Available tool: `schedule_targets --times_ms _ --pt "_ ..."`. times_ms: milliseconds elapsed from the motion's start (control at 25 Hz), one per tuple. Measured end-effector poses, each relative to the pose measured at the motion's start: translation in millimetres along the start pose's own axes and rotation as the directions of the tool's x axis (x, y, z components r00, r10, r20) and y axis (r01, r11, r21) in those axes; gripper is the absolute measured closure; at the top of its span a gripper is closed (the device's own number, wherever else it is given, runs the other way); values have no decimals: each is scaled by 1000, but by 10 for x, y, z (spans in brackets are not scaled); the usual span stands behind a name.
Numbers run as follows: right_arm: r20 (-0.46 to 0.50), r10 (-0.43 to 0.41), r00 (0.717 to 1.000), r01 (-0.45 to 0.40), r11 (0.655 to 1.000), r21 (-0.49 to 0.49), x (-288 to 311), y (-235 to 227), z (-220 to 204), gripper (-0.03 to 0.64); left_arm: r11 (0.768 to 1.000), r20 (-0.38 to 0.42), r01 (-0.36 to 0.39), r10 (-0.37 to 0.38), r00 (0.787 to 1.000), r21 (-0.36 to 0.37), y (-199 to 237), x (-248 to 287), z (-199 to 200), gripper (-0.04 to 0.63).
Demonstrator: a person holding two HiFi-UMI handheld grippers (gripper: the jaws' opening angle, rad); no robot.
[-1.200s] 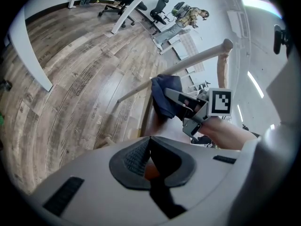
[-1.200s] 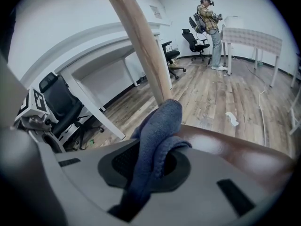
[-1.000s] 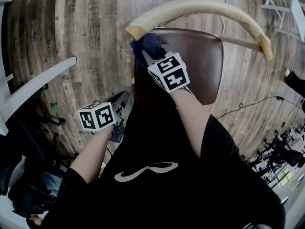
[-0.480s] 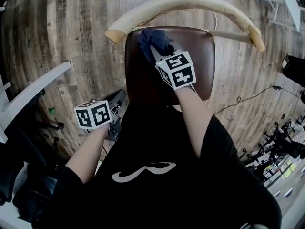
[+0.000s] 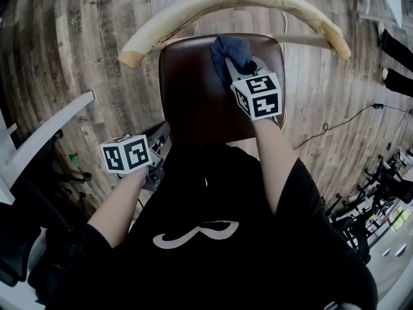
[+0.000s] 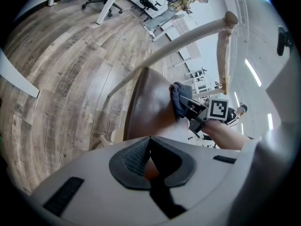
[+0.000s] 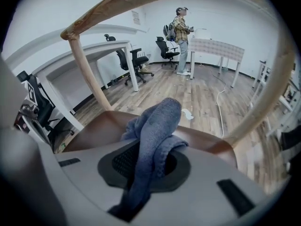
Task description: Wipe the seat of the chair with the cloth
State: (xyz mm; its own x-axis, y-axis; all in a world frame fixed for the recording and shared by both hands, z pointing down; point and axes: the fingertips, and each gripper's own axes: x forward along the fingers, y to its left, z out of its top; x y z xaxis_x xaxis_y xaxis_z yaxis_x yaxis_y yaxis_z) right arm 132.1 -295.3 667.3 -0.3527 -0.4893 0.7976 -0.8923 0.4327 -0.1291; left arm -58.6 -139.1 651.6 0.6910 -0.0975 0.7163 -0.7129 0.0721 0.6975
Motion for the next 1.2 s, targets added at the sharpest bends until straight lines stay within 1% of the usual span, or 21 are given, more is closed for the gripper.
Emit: schedule_targets --times_ms 280,480,560,680,840,1000,1080,1200 --pt "-11 -113 994 113 993 22 -233 -545 -203 566 999 -31 0 1 1000 33 -86 85 35 580" --pt "-27 -190 981 191 981 42 -385 -879 -347 567 999 -54 -4 7 999 46 -122 148 10 581" --pt "-37 -227 973 228 973 32 -459 -1005 -415 567 999 -61 -4 7 998 51 -137 155 -1 580" --pt "-47 -264 963 264 964 -9 -527 -1136 -490 568 999 -67 -4 8 998 54 -142 158 -2 580" --pt "-58 -277 959 277 961 -5 -521 -1161 -517 568 999 -58 -18 21 998 43 -75 140 14 580" --pt "-69 -267 961 267 964 -18 -526 -1140 -470 568 1000 -26 -14 14 1000 -22 -5 102 49 580" --pt "-55 -248 967 248 969 -18 -575 -1112 -408 568 999 -7 -22 22 1000 -44 41 72 64 580" --pt "1 -210 978 210 977 -20 -672 -977 -236 568 997 17 -26 28 999 -74 107 21 71 581"
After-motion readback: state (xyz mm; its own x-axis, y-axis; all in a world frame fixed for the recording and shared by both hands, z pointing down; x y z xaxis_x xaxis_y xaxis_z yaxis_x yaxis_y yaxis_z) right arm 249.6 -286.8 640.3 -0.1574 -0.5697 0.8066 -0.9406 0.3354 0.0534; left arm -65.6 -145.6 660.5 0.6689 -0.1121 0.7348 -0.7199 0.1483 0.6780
